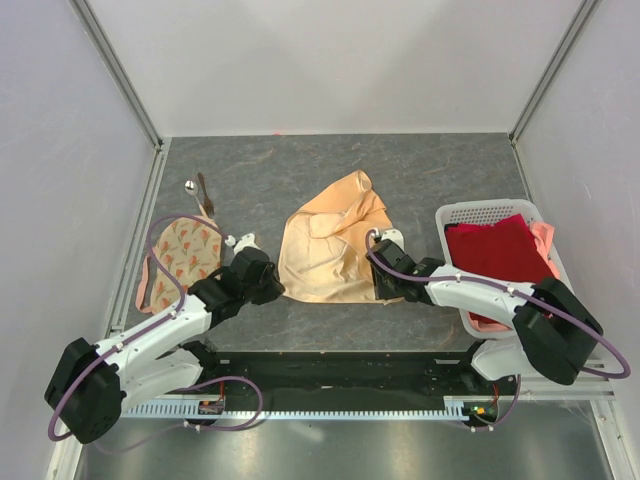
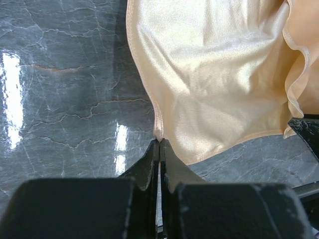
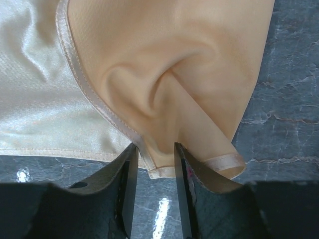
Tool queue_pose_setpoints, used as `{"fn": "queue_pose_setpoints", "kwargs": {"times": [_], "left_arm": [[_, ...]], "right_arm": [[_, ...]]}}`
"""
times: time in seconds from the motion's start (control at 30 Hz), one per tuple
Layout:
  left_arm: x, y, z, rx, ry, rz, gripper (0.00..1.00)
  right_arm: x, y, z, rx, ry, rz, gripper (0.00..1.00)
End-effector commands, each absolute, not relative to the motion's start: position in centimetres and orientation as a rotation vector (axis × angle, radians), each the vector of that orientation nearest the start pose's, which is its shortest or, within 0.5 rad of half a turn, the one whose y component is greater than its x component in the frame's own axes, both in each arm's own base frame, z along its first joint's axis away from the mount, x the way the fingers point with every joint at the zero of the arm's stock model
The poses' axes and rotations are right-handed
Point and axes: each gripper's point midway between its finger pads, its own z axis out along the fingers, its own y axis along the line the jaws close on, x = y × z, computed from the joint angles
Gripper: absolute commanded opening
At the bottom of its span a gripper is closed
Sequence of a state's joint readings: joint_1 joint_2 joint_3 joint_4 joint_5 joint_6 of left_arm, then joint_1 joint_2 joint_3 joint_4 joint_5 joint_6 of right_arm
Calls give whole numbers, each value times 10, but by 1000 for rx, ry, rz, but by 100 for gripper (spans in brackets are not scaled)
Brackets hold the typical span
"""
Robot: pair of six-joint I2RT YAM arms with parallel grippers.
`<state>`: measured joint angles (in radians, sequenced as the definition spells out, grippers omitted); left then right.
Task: Fold the napkin into a case and place the utensils inside
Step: Pick up the crumpled napkin from the center of the board.
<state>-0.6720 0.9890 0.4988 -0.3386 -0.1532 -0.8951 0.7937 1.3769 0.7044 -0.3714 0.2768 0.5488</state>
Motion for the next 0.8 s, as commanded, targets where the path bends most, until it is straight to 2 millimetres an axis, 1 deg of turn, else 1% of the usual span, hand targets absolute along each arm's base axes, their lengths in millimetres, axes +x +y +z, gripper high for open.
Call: {"fn": "queue_pose_setpoints", "kwargs": {"times": [0.0, 0.07, 0.13, 0.23, 0.27, 0.33, 0.37, 0.4, 0.43, 0.47, 0.53, 0.57, 0.6, 0.63, 0.67, 0.7, 0.73, 0.77], "left_arm": [[212, -175, 69, -332, 2412, -557, 2], [212, -175, 71, -330, 2407, -561, 2], [212, -175, 71, -329, 2407, -561, 2], [212, -175, 73, -332, 2402, -567, 2], [213, -176, 74, -330, 2400, -568, 2], [214, -177, 76, -323, 2399, -566, 2], [216, -177, 79, -322, 2396, -566, 2], [217, -177, 82, -321, 2388, -561, 2], [218, -176, 85, -317, 2382, -553, 2], [222, -176, 93, -317, 2361, -557, 2], [227, -171, 103, -323, 2330, -529, 2], [232, -172, 116, -326, 2302, -533, 2], [235, -167, 122, -332, 2283, -507, 2], [238, -164, 131, -320, 2260, -495, 2], [244, -165, 149, -323, 2223, -501, 2], [247, -162, 159, -327, 2195, -490, 2], [249, -160, 169, -313, 2170, -489, 2], [253, -161, 184, -312, 2135, -505, 2]], "right_arm": [[222, 188, 20, -235, 2562, 132, 45], [221, 187, 14, -238, 2572, 120, 48], [223, 184, 12, -220, 2563, 94, 46], [226, 184, 10, -212, 2557, 73, 39], [227, 184, 10, -209, 2555, 72, 30], [232, 184, 17, -202, 2531, 61, 18], [234, 185, 21, -196, 2521, 67, 10], [237, 187, 32, -184, 2493, 92, 8], [239, 189, 39, -176, 2476, 104, 7], [244, 189, 52, -162, 2441, 119, 7], [251, 192, 74, -144, 2408, 134, 6], [254, 193, 89, -142, 2378, 157, 6], [261, 194, 106, -126, 2350, 174, 6], [264, 195, 116, -121, 2334, 190, 8], [267, 195, 129, -127, 2306, 211, 9], [273, 196, 142, -114, 2285, 242, 12], [275, 196, 148, -116, 2275, 258, 15], [277, 197, 153, -122, 2265, 274, 16]]}}
